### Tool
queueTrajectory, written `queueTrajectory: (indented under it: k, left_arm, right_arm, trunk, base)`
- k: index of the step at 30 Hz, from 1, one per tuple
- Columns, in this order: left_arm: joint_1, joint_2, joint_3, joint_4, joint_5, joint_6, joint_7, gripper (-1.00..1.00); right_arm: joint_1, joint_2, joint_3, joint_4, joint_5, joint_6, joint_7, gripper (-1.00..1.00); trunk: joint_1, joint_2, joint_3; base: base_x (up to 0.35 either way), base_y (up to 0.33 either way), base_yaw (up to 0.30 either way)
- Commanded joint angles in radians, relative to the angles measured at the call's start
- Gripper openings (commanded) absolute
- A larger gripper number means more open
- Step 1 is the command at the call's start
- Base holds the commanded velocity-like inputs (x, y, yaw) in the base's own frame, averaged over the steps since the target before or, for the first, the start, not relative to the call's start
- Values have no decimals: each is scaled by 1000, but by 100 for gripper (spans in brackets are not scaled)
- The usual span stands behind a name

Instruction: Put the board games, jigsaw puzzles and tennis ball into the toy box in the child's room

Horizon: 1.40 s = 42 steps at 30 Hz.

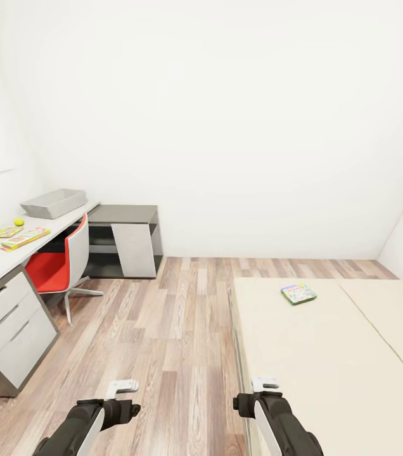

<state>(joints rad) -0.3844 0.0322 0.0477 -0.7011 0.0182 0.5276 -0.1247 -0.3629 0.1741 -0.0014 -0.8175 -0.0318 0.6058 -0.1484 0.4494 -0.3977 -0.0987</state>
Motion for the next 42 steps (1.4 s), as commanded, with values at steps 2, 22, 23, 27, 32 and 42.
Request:
queueTrajectory:
  k: [2, 22, 23, 27, 32, 42]
  left_arm:
    - [-1, 0, 3, -1, 2, 6, -4, 100]
    - [-1, -1, 3, -1, 2, 6, -4, 100]
    - [-1, -1, 3, -1, 1, 6, -4, 100]
    - [-1, -1, 3, -1, 2, 6, -4, 100]
    - [-1, -1, 3, -1, 2, 6, -4, 100]
    - [-1, -1, 3, -1, 1, 6, -4, 100]
  right_arm:
    - [-1, 0, 0, -2, -4, 5, -5, 100]
    - [-1, 0, 0, 0, -3, 5, -5, 100]
    - [-1, 0, 0, 0, -3, 5, -5, 100]
    - [-1, 0, 0, 0, -3, 5, -5, 100]
    - [-1, 0, 0, 0, -3, 5, -5, 100]
    - [-1, 0, 0, 0, -3, 5, -5, 100]
  trunk:
    - [1, -2, -2]
    - [1, -2, -2]
    - [1, -2, -2]
    - [1, -2, -2]
    - [1, -2, -2]
    - [1, -2, -2]
  base:
    - [0, -1, 0]
    - [0, -54, 0]
    - [0, -146, 0]
    - [0, -150, 0]
    - [0, -153, 0]
    - [0, -154, 0]
